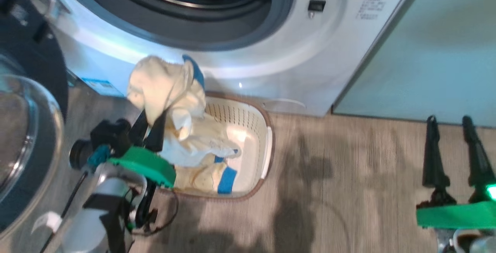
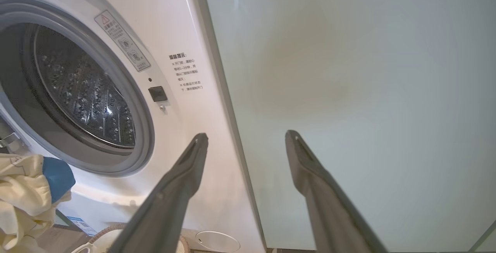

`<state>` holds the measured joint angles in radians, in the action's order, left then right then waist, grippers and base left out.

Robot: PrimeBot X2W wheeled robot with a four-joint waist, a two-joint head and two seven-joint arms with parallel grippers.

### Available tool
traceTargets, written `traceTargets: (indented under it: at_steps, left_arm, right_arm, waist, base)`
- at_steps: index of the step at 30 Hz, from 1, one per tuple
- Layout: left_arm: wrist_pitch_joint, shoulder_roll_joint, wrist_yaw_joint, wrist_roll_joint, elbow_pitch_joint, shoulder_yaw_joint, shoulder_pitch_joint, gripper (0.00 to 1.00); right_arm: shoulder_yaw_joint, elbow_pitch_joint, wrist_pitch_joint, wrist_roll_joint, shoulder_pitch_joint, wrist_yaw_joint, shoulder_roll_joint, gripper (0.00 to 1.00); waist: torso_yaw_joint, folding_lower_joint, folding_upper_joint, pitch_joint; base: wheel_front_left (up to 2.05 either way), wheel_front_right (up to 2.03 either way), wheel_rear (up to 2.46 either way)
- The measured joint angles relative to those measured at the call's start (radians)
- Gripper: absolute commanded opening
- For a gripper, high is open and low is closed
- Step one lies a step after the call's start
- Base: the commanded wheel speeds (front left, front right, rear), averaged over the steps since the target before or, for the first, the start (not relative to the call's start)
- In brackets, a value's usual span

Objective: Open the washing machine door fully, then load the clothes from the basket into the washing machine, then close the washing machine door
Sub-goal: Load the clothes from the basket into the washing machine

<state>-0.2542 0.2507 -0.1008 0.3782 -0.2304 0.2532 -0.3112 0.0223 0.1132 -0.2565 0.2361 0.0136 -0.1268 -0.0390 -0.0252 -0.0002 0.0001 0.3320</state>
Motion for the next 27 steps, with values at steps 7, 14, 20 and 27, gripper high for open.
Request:
traceTargets:
  at_steps: [7,14,20,27]
  left_arm:
    - [0.006,0.022,-0.039,-0.008,0.076,-0.020,0.115,0.00]
    - [0.027,0.037,-0.080,-0.009,0.169,-0.024,0.217,0.00]
    - [0.050,0.052,-0.103,-0.009,0.225,-0.026,0.269,0.00]
    - [0.069,0.064,-0.116,-0.009,0.262,-0.028,0.292,0.00]
  right_arm:
    - [0.016,-0.018,0.000,0.000,-0.055,0.000,0.000,1.00]
    - [0.024,-0.019,0.000,0.000,-0.108,0.000,0.000,1.00]
    - [0.039,-0.022,0.000,0.000,-0.146,0.000,0.000,1.00]
    - [0.042,-0.022,0.000,0.002,-0.159,0.000,0.000,1.00]
  waist:
    - [0.020,0.0000,0.0000,-0.101]
    - [0.038,0.0000,0.0000,-0.184]
    - [0.040,0.0000,0.0000,-0.226]
    - [0.034,0.0001,0.0000,-0.238]
  base:
    - [0.00,0.00,0.00]
    - [0.00,0.00,0.00]
    - [0.00,0.00,0.00]
    - [0.00,0.00,0.00]
